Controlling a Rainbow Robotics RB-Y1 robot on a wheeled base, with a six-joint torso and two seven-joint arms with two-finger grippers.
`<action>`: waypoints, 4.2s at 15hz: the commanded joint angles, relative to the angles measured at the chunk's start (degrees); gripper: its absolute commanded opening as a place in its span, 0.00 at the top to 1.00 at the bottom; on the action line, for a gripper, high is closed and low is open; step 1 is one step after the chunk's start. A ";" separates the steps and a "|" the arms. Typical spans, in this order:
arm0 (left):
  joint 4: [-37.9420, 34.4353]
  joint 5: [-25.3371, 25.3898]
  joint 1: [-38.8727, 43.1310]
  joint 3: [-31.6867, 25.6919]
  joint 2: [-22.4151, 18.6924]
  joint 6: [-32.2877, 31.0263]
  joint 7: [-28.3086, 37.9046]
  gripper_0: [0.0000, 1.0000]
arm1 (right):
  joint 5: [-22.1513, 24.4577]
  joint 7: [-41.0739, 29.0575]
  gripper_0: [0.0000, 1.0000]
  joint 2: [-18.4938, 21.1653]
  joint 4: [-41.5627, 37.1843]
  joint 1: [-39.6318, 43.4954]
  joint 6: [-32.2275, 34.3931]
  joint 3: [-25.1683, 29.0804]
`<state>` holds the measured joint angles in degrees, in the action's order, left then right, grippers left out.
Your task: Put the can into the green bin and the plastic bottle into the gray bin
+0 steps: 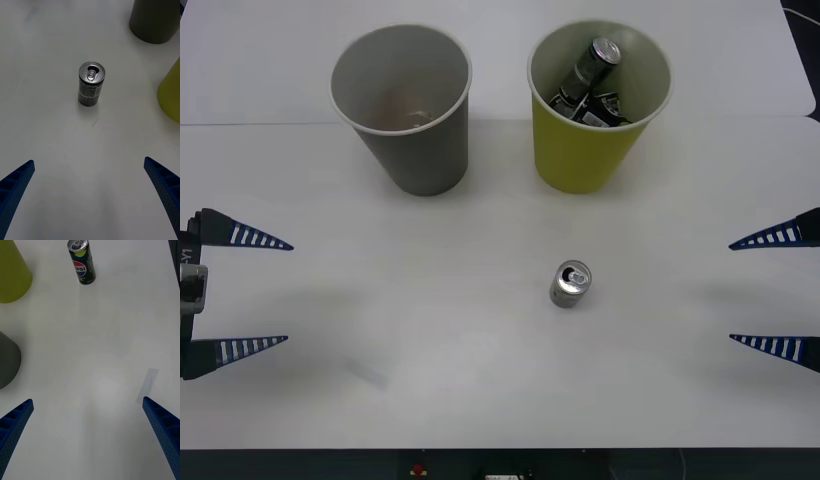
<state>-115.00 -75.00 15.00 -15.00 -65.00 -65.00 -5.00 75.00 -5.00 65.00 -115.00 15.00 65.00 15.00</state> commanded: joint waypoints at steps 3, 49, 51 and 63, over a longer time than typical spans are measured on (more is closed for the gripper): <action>0.00 0.00 0.00 0.00 0.00 0.00 0.00 0.00 | 0.41 0.43 0.00 -0.58 0.83 -0.15 -0.84 -0.15; 0.00 0.00 0.00 0.00 0.00 0.00 0.00 0.00 | -1.79 37.78 0.00 -45.40 50.49 -21.68 9.36 -6.47; 0.00 0.00 0.00 0.00 0.00 0.00 0.00 0.00 | -1.79 37.87 0.00 -46.72 50.49 -21.94 8.65 -7.09; 0.00 0.00 0.00 0.00 0.00 0.00 0.00 0.00 | -1.79 38.40 0.00 -51.46 50.49 -23.44 3.20 -9.46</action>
<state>-115.00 -75.00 15.00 -15.00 -65.00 -65.00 -5.00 73.27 33.33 13.73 -64.50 -8.44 68.48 5.61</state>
